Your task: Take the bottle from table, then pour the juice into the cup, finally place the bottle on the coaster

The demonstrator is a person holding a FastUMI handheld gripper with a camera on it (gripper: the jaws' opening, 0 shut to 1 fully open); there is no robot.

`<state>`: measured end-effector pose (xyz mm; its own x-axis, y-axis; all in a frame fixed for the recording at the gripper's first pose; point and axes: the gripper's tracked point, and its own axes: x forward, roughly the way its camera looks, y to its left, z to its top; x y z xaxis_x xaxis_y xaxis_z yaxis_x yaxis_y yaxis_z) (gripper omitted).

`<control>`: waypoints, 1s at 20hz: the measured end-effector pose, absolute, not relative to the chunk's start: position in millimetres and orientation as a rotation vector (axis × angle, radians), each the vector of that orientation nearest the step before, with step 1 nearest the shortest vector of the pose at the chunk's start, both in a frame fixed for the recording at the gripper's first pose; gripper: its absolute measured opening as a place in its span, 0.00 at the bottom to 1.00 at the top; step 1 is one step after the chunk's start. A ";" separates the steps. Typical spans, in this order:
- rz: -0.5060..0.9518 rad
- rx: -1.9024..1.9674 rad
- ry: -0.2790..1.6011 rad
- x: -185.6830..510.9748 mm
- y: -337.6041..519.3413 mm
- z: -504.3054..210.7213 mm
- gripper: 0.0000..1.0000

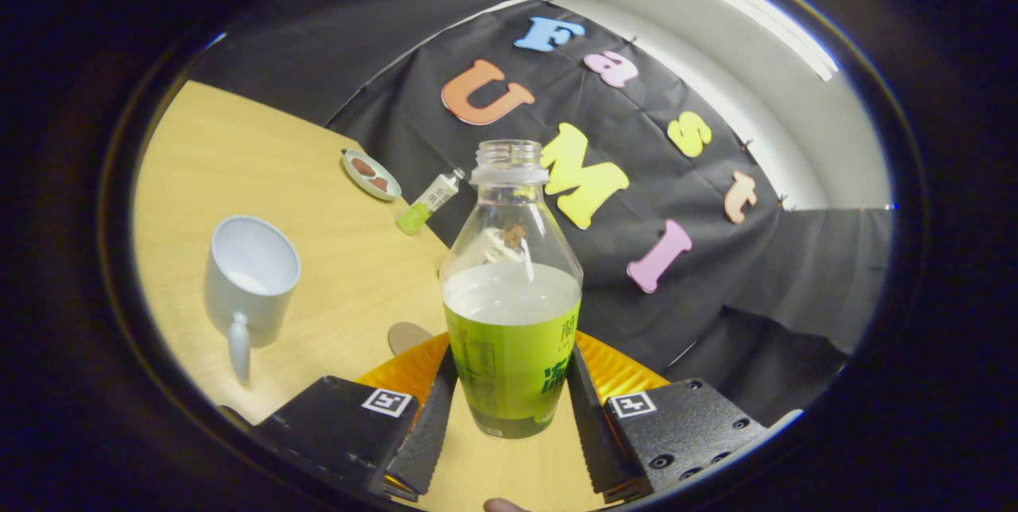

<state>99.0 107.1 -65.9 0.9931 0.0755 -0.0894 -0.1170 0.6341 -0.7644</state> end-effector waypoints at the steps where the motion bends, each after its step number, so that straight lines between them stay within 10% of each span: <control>1: 0.104 -0.912 0.039 101.9 108.3 -64.9 0.76; 20: 0.003 -1.481 -0.113 122.3 115.5 -57.2 0.76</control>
<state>122.3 115.5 -57.2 0.9947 0.0718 0.0738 0.0672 0.0902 -0.9937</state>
